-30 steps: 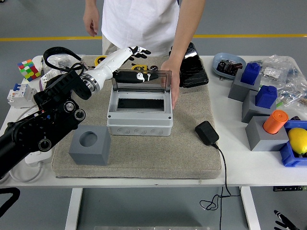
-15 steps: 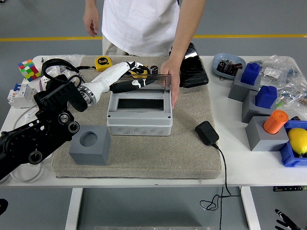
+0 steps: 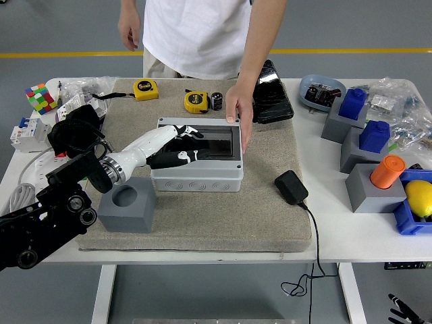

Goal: Fetch the battery,place it into the box,close the lid of the box

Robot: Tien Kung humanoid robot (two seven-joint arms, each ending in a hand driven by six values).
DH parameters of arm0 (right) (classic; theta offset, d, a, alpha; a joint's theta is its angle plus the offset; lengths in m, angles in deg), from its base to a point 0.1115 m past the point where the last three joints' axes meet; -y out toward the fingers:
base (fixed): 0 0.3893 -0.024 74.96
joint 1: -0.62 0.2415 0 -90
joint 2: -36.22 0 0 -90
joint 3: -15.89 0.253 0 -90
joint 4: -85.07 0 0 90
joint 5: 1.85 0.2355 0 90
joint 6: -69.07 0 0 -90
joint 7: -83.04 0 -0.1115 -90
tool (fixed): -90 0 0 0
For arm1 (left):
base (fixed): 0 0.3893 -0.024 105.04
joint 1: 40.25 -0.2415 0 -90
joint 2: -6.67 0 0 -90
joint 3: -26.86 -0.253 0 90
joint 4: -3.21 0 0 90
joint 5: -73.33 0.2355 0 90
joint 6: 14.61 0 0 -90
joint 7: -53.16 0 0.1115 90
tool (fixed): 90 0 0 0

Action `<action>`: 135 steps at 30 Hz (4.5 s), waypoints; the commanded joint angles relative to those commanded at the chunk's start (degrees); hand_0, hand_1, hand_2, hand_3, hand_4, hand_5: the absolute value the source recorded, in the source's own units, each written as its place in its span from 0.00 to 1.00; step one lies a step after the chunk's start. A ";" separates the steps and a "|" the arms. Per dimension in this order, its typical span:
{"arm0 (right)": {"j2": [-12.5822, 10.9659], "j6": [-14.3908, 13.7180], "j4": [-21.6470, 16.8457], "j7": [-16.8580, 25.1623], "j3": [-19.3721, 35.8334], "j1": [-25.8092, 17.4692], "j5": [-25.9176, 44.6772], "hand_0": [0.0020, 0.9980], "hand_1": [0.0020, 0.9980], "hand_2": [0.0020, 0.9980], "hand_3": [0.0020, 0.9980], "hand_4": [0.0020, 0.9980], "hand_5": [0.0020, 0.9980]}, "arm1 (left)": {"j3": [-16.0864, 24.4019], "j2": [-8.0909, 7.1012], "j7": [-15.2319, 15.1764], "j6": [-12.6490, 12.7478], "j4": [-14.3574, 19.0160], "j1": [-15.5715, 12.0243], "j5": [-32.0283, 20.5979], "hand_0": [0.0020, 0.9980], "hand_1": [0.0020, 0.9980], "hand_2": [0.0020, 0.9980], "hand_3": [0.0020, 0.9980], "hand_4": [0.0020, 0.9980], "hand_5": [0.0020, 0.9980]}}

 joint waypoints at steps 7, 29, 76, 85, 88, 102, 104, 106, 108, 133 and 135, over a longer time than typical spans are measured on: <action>0.01 0.06 0.00 -0.09 0.18 0.07 -0.21 0.62 0.69 0.67 0.55 0.91 0.48 | 2.31 0.03 -0.87 0.26 0.81 -1.36 0.09 0.64 0.78 0.74 0.78 1.00 1.00; 0.02 0.20 0.00 -0.07 0.61 0.09 -0.57 0.62 0.69 0.67 0.55 0.91 0.48 | 27.74 4.01 -14.82 8.25 -0.63 -10.34 -4.30 0.64 0.77 0.74 0.78 1.00 0.94; -1.47 0.61 0.00 -1.22 1.85 0.39 -1.59 0.63 0.69 0.67 0.55 0.91 0.48 | 46.90 6.67 -16.06 6.59 -1.74 -14.63 -9.86 0.64 0.77 0.74 0.76 1.00 0.89; -0.85 0.73 0.00 -0.95 3.11 0.53 -2.51 0.63 0.69 0.67 0.55 0.91 0.48 | 47.27 7.07 -15.19 5.91 -1.43 -14.82 -9.54 0.64 0.77 0.74 0.77 1.00 0.89; -0.63 0.68 0.00 -1.38 3.77 0.29 -3.27 0.63 0.69 0.67 0.55 0.91 0.48 | 47.01 7.07 -14.85 5.72 -1.47 -14.77 -9.41 0.64 0.77 0.74 0.77 1.00 0.89; -2.54 -1.01 -0.24 -2.57 -2.99 0.86 1.64 0.63 0.69 0.67 0.55 0.92 0.48 | 47.39 7.22 -13.49 5.28 -1.75 -14.81 -8.62 0.65 0.77 0.75 0.76 1.00 0.90; -2.73 -0.95 -0.18 -2.76 -3.46 0.90 1.88 0.63 0.69 0.67 0.55 0.92 0.48 | 47.60 7.17 -13.52 5.26 -1.70 -14.96 -8.62 0.65 0.77 0.75 0.76 1.00 0.90; -2.85 -1.02 -0.18 -2.79 -3.27 0.88 1.79 0.63 0.69 0.67 0.55 0.92 0.48 | 47.75 7.22 -13.52 5.22 -1.64 -15.10 -8.61 0.65 0.77 0.75 0.76 1.00 0.90; -2.89 -1.06 -0.19 -2.79 -3.15 0.87 1.65 0.63 0.69 0.67 0.55 0.91 0.49 | 47.77 7.32 -13.51 5.18 -1.60 -15.22 -8.61 0.65 0.77 0.75 0.76 1.00 0.90; -1.98 -0.69 -0.01 -2.00 -2.31 0.56 0.35 0.63 0.69 0.67 0.55 0.92 0.49 | 47.52 7.45 -13.68 4.91 -2.01 -15.01 -8.81 0.65 0.77 0.75 0.76 1.00 0.91; -1.86 -0.62 0.00 -1.95 -1.13 0.42 -0.49 0.63 0.69 0.67 0.55 0.92 0.49 | 47.22 7.48 -13.60 4.81 -2.05 -14.91 -8.87 0.65 0.77 0.75 0.76 1.00 0.91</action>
